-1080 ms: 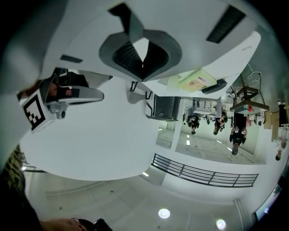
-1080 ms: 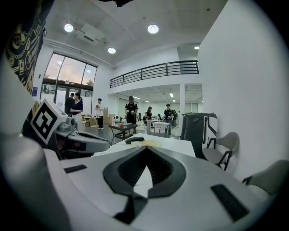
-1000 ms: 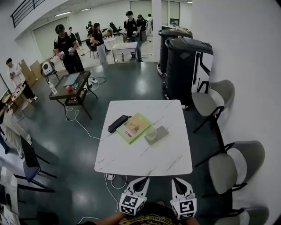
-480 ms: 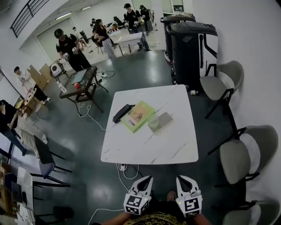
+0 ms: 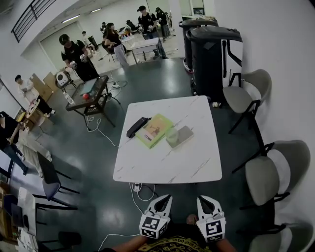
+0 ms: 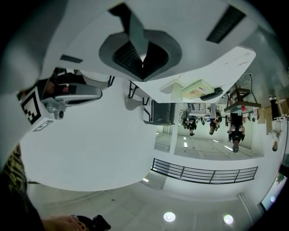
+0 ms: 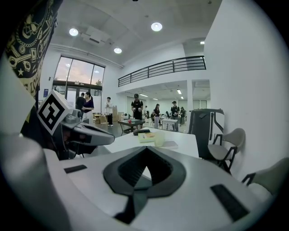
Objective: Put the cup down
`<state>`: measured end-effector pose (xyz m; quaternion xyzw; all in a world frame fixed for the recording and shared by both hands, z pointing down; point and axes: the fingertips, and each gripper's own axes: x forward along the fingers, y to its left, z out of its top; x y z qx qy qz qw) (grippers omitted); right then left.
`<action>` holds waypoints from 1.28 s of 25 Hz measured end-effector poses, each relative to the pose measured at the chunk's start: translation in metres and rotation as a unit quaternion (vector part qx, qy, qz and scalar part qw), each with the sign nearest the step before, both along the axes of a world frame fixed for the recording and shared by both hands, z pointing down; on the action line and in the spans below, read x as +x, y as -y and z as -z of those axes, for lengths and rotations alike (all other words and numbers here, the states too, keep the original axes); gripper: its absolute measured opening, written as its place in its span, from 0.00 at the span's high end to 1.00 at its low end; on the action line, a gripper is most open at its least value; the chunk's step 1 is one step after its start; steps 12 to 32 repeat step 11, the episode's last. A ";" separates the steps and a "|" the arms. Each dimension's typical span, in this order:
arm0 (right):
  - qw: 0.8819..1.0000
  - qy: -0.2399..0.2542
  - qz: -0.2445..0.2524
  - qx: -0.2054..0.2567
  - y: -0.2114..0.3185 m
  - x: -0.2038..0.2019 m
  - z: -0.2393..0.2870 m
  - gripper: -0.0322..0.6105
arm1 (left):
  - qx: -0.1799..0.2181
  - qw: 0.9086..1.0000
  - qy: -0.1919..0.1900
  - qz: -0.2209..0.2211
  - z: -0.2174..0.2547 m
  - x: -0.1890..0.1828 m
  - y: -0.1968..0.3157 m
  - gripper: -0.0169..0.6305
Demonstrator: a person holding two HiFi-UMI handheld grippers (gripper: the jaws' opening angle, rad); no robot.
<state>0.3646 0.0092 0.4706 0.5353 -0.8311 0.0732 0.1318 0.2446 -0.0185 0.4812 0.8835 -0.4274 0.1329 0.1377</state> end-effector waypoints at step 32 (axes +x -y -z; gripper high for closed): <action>1.000 -0.006 -0.002 -0.007 0.002 -0.001 -0.016 0.94 | -0.005 1.000 -0.008 -0.005 -0.008 0.001 0.005 0.96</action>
